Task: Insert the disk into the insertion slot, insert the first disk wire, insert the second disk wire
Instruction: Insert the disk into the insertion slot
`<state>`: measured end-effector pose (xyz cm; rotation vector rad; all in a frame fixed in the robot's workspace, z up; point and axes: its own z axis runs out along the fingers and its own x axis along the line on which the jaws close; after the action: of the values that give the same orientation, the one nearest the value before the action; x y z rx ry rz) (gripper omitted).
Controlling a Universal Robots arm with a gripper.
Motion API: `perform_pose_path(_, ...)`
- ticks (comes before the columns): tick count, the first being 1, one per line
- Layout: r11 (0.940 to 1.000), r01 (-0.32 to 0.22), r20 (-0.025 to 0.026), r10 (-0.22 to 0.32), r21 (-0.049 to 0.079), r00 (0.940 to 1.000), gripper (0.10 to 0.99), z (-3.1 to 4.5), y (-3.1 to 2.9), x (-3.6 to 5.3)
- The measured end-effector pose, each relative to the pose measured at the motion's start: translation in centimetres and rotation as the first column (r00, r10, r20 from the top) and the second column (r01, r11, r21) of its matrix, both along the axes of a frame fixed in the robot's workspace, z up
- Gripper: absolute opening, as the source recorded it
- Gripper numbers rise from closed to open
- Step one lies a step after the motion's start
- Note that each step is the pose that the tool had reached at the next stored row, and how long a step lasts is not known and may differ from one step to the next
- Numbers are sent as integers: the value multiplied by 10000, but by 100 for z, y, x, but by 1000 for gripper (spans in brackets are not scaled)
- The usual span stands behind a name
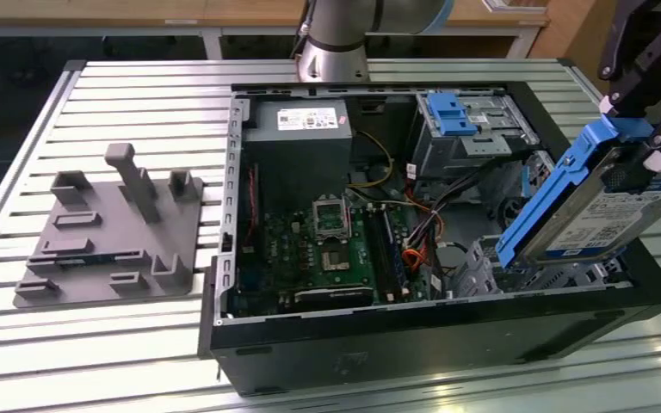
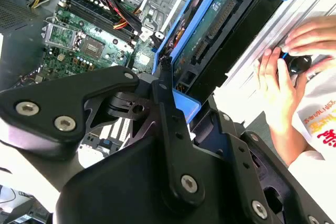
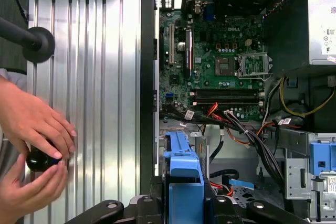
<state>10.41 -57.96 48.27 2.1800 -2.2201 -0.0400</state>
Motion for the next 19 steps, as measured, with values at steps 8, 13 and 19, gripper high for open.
perform_pose_path(8, 10000, -1, 0, 1, 0, 10000, 365, 0, 0, 0)
perform_pose_path(13, 10000, 0, 0, 0, 73, 10000, 365, 0, -1, 0)
perform_pose_path(19, 9988, 0, 0, 0, 488, 10000, 365, 0, 0, 0)
